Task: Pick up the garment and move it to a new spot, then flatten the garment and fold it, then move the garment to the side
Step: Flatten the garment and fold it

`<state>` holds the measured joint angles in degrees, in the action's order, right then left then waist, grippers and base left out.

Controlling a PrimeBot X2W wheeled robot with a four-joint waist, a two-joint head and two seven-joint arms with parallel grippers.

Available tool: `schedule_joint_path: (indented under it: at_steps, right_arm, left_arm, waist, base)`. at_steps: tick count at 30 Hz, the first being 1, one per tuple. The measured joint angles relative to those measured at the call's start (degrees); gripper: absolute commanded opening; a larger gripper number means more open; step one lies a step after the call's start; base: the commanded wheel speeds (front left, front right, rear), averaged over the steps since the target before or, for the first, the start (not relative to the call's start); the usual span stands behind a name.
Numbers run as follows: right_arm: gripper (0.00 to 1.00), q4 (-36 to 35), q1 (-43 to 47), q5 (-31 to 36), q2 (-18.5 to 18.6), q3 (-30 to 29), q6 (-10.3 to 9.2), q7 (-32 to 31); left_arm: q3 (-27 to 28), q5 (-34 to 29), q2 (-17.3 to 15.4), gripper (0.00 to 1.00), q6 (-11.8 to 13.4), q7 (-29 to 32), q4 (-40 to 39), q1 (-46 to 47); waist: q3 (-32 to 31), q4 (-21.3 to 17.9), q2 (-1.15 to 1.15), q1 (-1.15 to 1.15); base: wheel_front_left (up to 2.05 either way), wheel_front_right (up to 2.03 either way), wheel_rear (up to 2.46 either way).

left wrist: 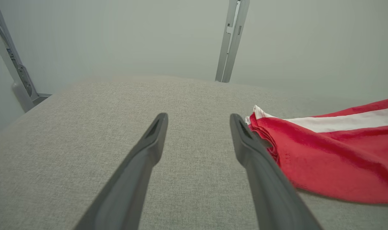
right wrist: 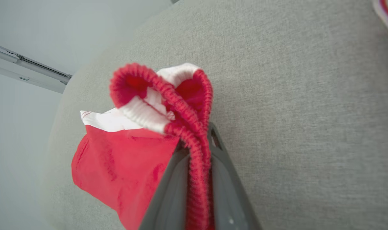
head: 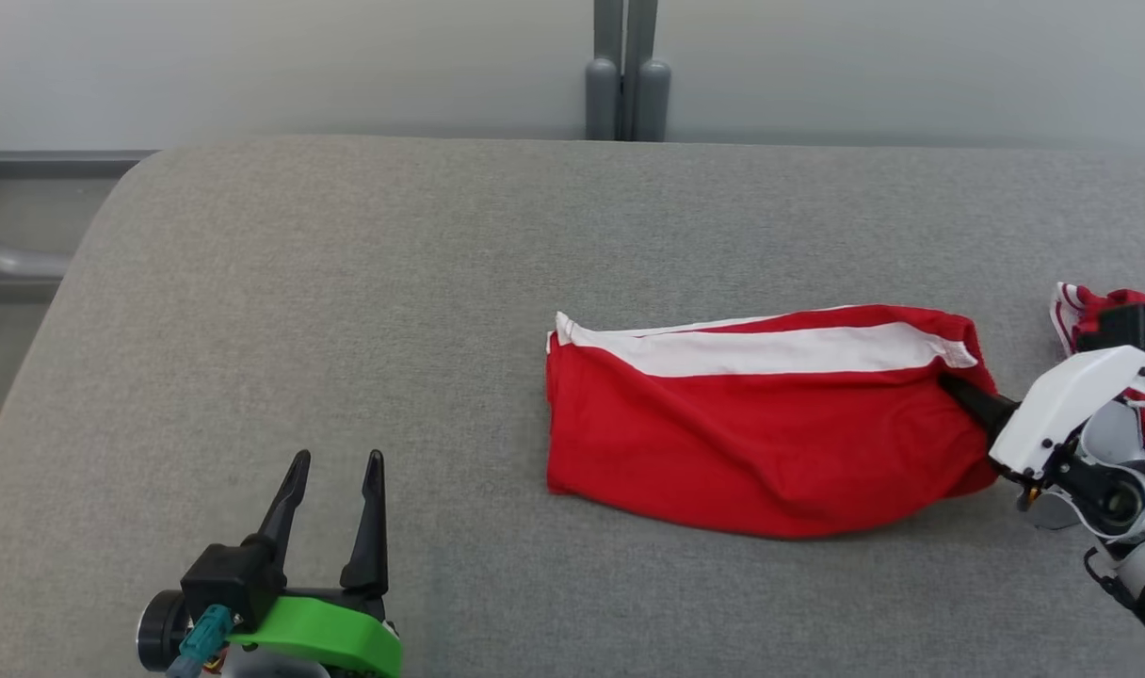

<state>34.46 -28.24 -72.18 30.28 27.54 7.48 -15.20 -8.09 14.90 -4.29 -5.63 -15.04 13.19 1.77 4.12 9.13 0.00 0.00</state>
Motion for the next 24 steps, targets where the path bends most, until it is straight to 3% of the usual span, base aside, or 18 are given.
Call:
schedule_joint_path:
  at_steps: [3, 6, 13, 24]
  right_arm:
    - [0.00, -1.3, 0.1, -1.2, 2.5, -0.1, 0.00, -2.0]
    - [0.00, -1.9, 0.1, -4.3, 2.5, -1.2, -0.01, -4.0]
    - [0.00, -2.6, 0.0, -16.0, -4.0, -5.6, -0.01, -9.3]
    - [0.00, 1.3, -2.1, -19.9, -12.5, -4.6, -0.01, -11.1]
  left_arm:
    - [-0.2, 0.0, 0.0, 1.00, -0.2, 0.0, 0.4, 0.0]
    - [-0.5, 0.0, 0.0, 1.00, -0.2, 0.0, 1.0, 0.0]
    - [-1.6, 0.2, 0.2, 1.00, -0.4, 0.0, 2.4, 0.2]
    - [-2.5, 0.7, 0.5, 1.00, -0.4, 0.0, 3.4, 0.4]
  waist:
    - [-0.4, -1.8, 0.00, 0.00]
    - [-0.7, -3.1, 0.00, 0.00]
    - [-1.7, -2.9, 0.00, 0.00]
    - [-2.0, 2.6, 0.00, 0.00]
  base:
    - [0.00, 0.00, 0.00]
    - [0.00, 0.00, 0.00]
    - [0.00, 0.00, 0.00]
    - [0.00, 0.00, 0.00]
